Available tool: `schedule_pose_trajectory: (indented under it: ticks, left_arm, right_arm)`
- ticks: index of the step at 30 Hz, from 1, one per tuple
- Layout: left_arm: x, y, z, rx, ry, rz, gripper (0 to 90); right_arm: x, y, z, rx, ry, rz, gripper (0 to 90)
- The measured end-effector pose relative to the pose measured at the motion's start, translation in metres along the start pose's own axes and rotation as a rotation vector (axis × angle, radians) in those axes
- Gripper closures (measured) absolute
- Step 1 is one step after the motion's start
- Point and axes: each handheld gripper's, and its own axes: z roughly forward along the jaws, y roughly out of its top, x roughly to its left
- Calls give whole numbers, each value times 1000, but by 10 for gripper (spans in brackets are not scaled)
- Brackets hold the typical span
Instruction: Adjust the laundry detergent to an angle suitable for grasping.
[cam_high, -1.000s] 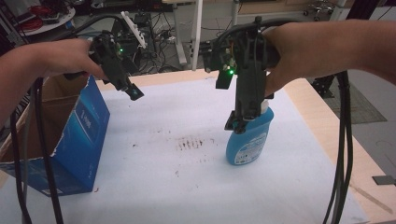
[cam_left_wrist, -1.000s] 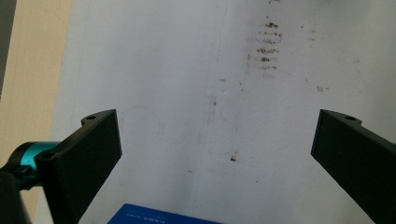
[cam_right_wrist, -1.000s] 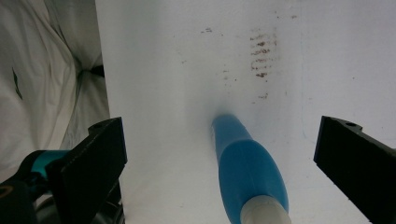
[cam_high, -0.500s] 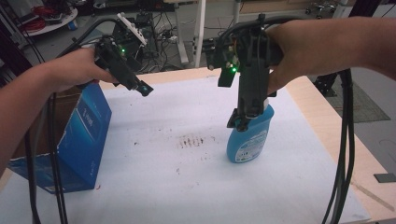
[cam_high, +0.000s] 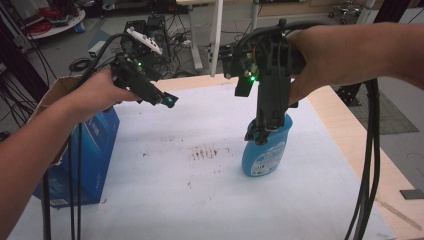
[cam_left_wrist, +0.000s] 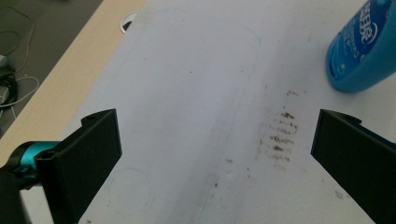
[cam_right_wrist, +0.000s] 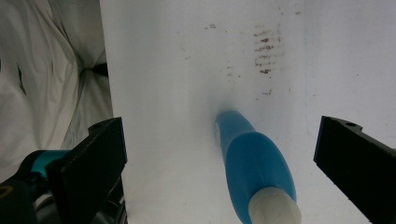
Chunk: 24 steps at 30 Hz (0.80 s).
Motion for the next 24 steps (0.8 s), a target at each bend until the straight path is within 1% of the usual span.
schedule_pose_trajectory:
  ticks: [2, 3, 4, 5, 6, 7, 8, 9, 10, 12, 14, 19, 21, 22, 23, 24]
  left_arm:
    - [-2, -2, -2, -40, 24, -24, 17]
    - [-3, -3, -3, -61, 33, -37, 17]
    - [-4, -4, -3, -81, 38, -49, 17]
    - [-4, -4, -3, -81, 38, -49, 17]
    - [-6, -6, -4, -97, 47, -56, 17]
    - [-6, -6, -4, -97, 47, -56, 17]
    - [-10, -11, -4, -174, 70, -87, 17]
    - [-10, -11, -4, -174, 70, -87, 17]
    - [-10, -13, -3, -184, 71, -89, 17]
    - [-14, -16, 1, -198, 88, -90, 17]
    - [-16, -19, 5, -217, 81, -98, 17]
    - [-20, -24, 11, -268, 67, -117, 17]
    - [-20, -24, 11, -268, 67, -117, 17]
    - [-22, -27, 14, -295, 67, -121, 17]
    - [-22, -27, 14, -295, 67, -121, 17]
    - [-25, -28, 17, -323, 50, -117, 17]
  right_arm:
    - [1, -2, 0, -3, 1, 5, 18]
    - [1, -3, 1, -5, 3, 1, 18]
    - [1, -4, 1, -5, 2, 7, 18]
    - [1, -6, 1, -5, 2, 9, 18]
    - [1, -6, 1, -5, 2, 9, 18]
    - [1, -6, 1, -5, 2, 9, 18]
    - [2, -8, 0, -11, 1, 7, 18]
    - [2, -8, 0, -11, 1, 7, 18]
    - [2, -9, 0, -11, 1, 13, 18]
    - [3, -10, -1, -16, -2, 14, 18]
    - [3, -11, -2, -21, -1, 9, 18]
    - [5, -17, -3, -26, -6, 21, 18]
    - [5, -18, -3, -24, -6, 21, 18]
    - [5, -18, -3, -24, -6, 21, 18]
    - [5, -21, -4, -22, -6, 26, 18]
    - [5, -23, -4, -22, -8, 38, 18]
